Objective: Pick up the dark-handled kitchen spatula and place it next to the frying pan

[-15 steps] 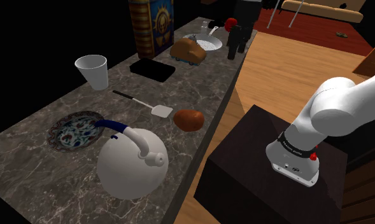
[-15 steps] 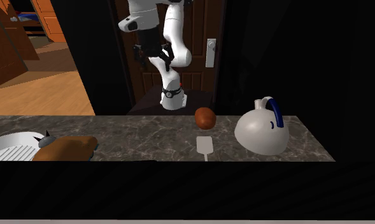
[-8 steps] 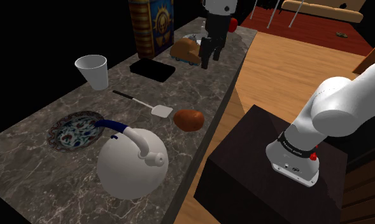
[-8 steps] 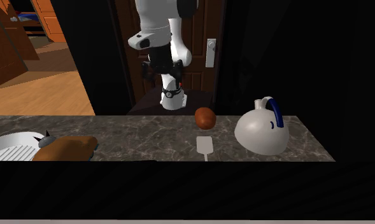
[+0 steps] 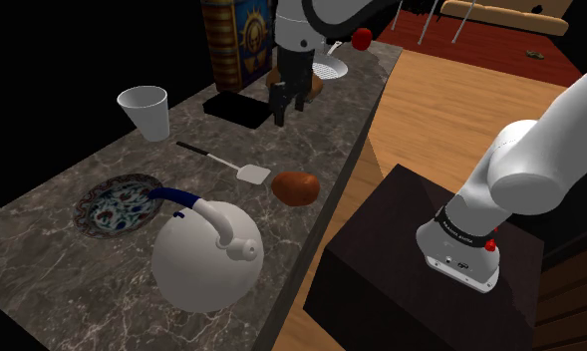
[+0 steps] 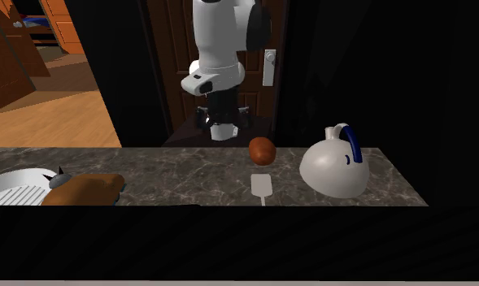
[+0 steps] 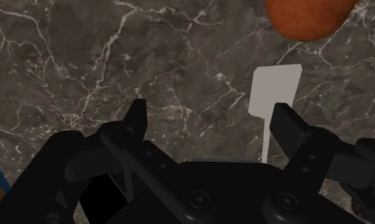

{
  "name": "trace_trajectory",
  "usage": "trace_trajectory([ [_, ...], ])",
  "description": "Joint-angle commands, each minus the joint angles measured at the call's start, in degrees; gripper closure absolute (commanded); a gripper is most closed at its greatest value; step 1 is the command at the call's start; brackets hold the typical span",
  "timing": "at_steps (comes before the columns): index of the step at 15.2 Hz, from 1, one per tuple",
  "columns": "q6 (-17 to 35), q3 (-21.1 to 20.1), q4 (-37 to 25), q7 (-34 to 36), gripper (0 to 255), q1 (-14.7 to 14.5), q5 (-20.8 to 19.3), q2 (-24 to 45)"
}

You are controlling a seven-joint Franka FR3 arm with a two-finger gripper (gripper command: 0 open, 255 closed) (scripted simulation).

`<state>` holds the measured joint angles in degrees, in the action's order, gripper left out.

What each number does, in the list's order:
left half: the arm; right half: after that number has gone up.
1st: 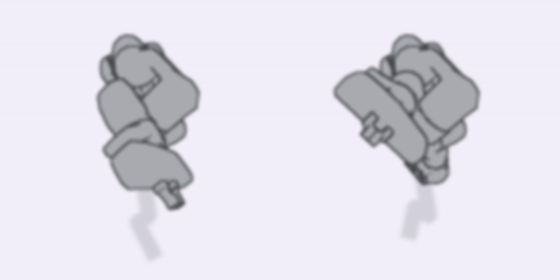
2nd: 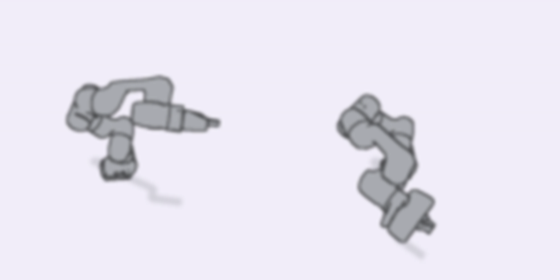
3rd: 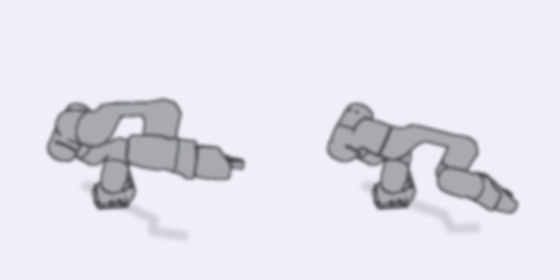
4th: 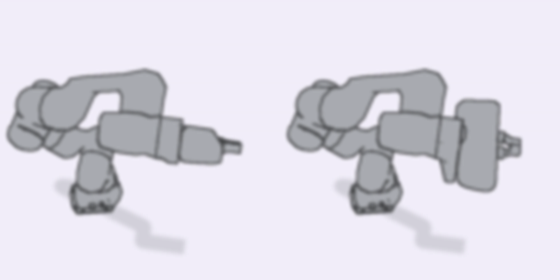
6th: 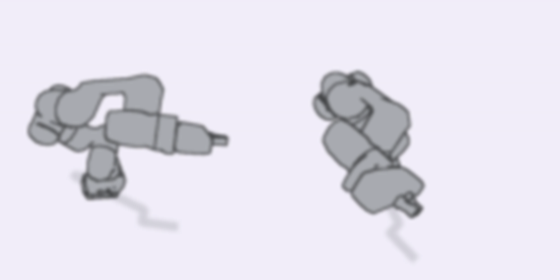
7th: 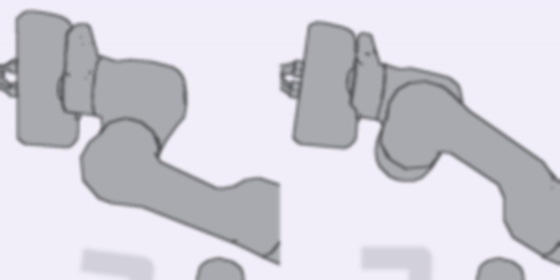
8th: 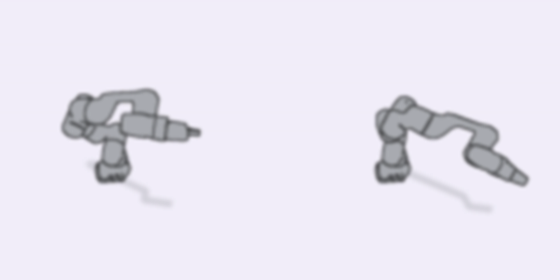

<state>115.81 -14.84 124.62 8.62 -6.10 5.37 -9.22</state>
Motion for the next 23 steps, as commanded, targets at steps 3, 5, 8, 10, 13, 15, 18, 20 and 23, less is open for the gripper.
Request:
trace_trajectory([
  [3,3.5,-2.4,-5.7,3.8,0,-1.3,-3.2,8.3],
  [5,4.9,-3.1,-8.8,5.6,0,-2.0,-5.2,12.5],
  [8,6.3,-3.8,-14.1,8.2,0,-3.5,-8.5,18.8],
  [10,6.8,-3.9,-18.0,9.9,0,-4.8,-10.7,23.1],
  [13,6.9,-3.8,-24.6,12.1,0,-7.1,-14.0,29.7],
  [15,7.4,-3.5,-26.5,12.7,0,-8.0,-15.0,32.1],
  [18,9.2,-3.3,-25.8,13.0,0,-8.1,-15.5,33.3],
  [20,10.4,-3.1,-25.4,13.2,0,-8.2,-15.9,34.1],
  [23,11.3,-2.9,-25.1,13.4,0,-8.3,-16.1,34.7],
])
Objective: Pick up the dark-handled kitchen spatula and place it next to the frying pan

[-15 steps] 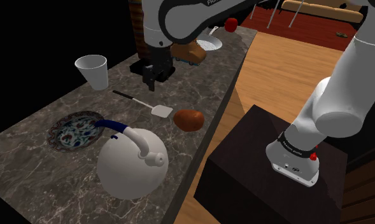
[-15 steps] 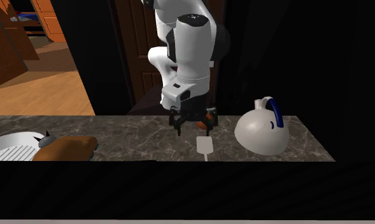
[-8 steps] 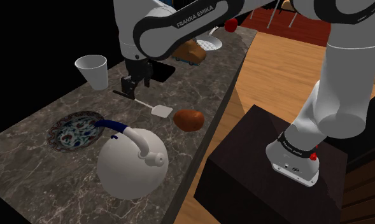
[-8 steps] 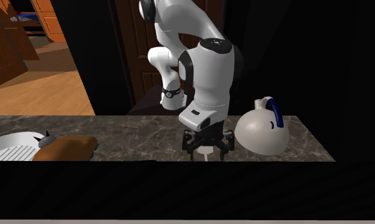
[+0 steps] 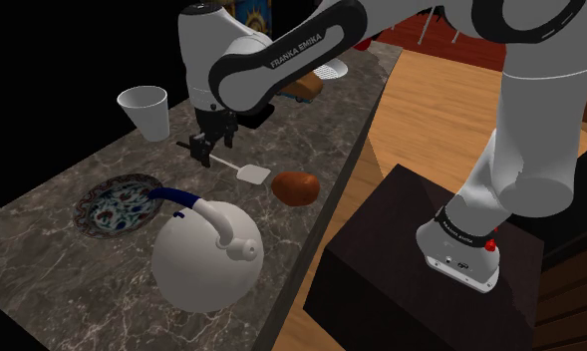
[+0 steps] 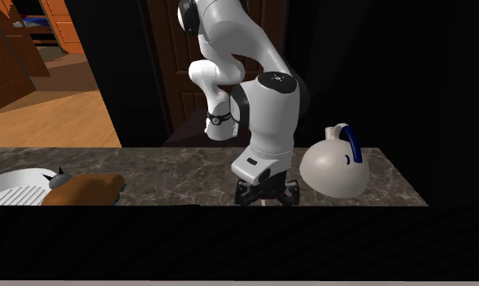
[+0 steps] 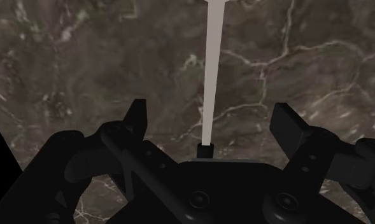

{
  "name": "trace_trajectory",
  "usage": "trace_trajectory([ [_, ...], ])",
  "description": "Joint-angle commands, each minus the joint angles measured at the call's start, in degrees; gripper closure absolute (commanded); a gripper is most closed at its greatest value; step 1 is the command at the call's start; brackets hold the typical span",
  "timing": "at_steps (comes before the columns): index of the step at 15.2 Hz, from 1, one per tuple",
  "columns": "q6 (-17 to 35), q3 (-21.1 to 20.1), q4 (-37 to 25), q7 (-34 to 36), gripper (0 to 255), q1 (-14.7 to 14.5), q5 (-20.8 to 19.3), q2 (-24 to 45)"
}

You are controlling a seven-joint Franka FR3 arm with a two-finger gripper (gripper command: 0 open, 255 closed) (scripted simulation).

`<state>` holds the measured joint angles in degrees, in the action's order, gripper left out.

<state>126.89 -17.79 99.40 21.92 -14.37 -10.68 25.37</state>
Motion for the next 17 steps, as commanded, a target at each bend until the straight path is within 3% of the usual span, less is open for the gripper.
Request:
trace_trajectory([
  [1,0.2,0.0,0.1,0.1,0,0.0,-0.1,0.1],
  [7,0.2,0.0,0.1,0.1,0,0.0,-0.1,0.1],
  [8,0.2,0.0,0.1,0.1,255,0.0,-0.1,0.1],
  [17,0.2,0.0,0.1,0.1,255,0.0,-0.1,0.1],
])
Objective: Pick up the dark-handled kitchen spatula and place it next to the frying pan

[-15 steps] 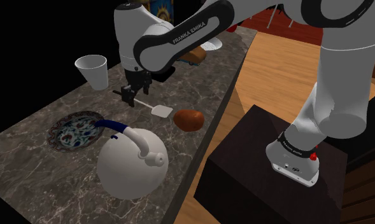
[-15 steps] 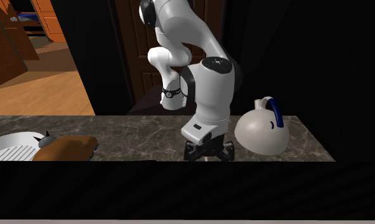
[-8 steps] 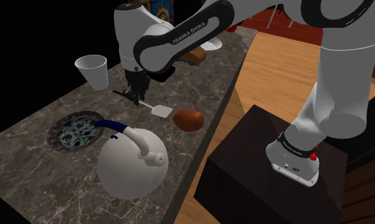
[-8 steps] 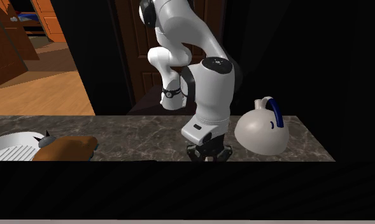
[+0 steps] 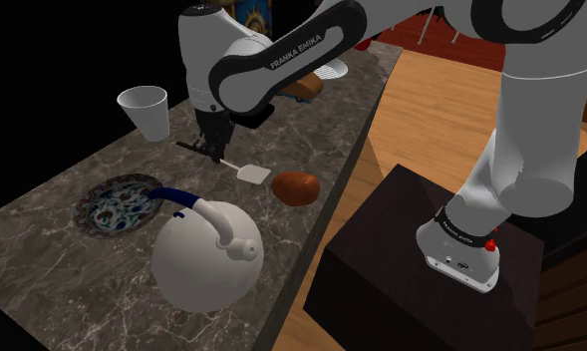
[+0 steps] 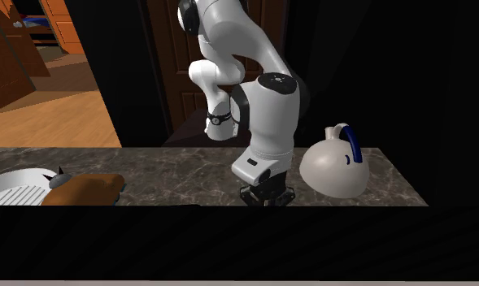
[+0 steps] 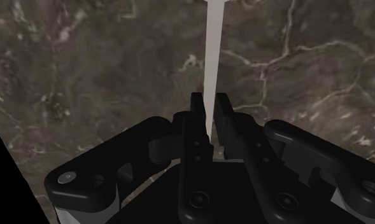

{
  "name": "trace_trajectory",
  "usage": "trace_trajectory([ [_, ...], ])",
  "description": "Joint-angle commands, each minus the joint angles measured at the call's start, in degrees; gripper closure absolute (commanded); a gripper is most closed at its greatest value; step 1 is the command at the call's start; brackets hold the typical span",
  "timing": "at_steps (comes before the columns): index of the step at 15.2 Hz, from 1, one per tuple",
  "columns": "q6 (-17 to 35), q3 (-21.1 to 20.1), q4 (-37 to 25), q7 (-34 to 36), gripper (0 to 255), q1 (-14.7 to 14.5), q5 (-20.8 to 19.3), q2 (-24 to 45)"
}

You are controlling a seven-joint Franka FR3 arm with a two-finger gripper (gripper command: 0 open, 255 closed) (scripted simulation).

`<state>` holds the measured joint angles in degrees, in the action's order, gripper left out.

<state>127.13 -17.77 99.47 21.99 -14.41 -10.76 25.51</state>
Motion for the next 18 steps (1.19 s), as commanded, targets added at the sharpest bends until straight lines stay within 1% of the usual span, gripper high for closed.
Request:
trace_trajectory([
  [1,-0.6,-0.1,-0.3,-0.1,255,0.0,0.2,-0.4],
  [18,-11.7,-1.1,-6.9,-1.7,255,0.5,2.4,-5.0],
])
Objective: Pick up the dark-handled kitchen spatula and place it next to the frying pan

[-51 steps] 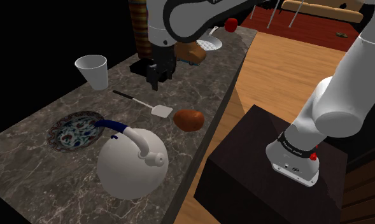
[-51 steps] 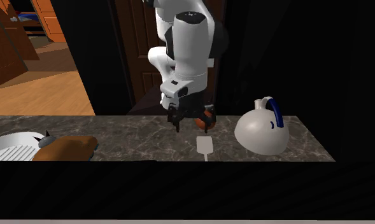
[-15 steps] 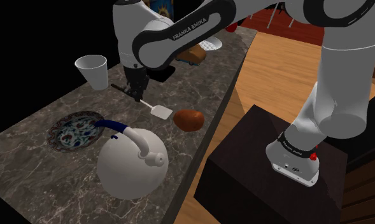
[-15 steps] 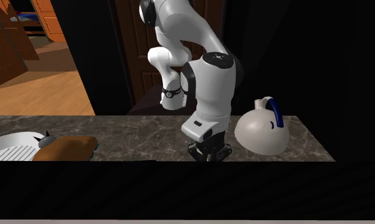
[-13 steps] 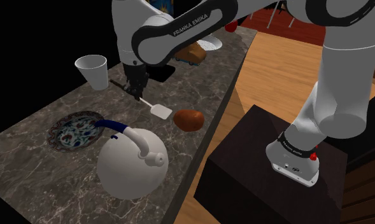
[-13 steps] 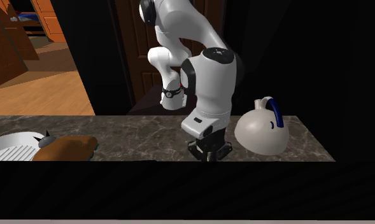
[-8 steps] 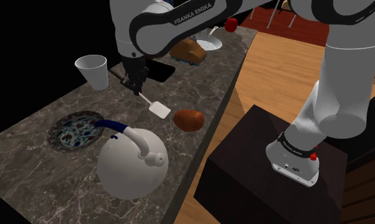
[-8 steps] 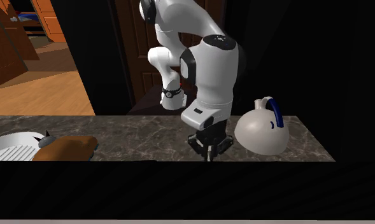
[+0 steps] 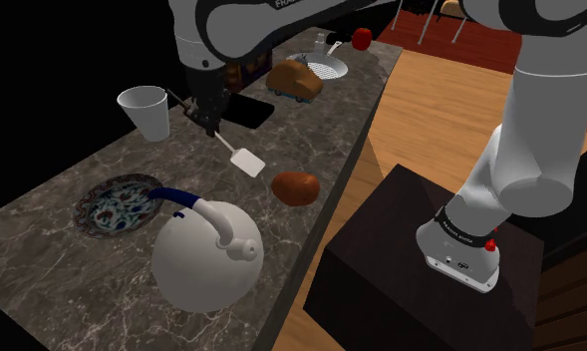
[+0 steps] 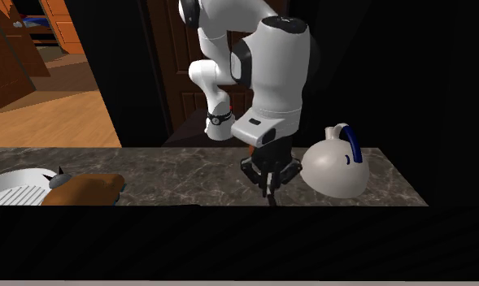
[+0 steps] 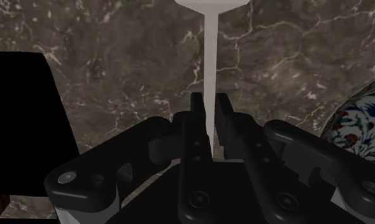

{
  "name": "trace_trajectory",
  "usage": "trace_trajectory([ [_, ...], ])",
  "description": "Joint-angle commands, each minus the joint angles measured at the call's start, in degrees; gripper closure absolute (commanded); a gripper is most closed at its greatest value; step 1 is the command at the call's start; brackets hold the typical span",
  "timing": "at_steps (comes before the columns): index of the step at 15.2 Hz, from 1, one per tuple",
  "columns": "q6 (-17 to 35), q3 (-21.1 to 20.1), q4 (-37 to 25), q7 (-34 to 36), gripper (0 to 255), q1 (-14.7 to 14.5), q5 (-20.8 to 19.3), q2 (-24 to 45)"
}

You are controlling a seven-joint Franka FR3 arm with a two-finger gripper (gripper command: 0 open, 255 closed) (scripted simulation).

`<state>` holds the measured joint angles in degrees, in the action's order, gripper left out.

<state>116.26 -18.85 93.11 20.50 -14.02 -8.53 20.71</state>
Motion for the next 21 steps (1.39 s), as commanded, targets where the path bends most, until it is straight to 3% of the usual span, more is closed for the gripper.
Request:
trace_trajectory([
  [1,-1.5,-0.1,-1.1,-0.3,255,0.1,0.2,-0.4],
  [7,-5.1,-0.2,-4.0,-0.6,255,0.0,0.6,-1.1],
  [14,-1.2,1.9,8.2,-9.8,255,6.9,4.5,-10.3],
  [21,0.8,5.4,16.3,-19.7,255,12.5,7.5,-16.8],
])
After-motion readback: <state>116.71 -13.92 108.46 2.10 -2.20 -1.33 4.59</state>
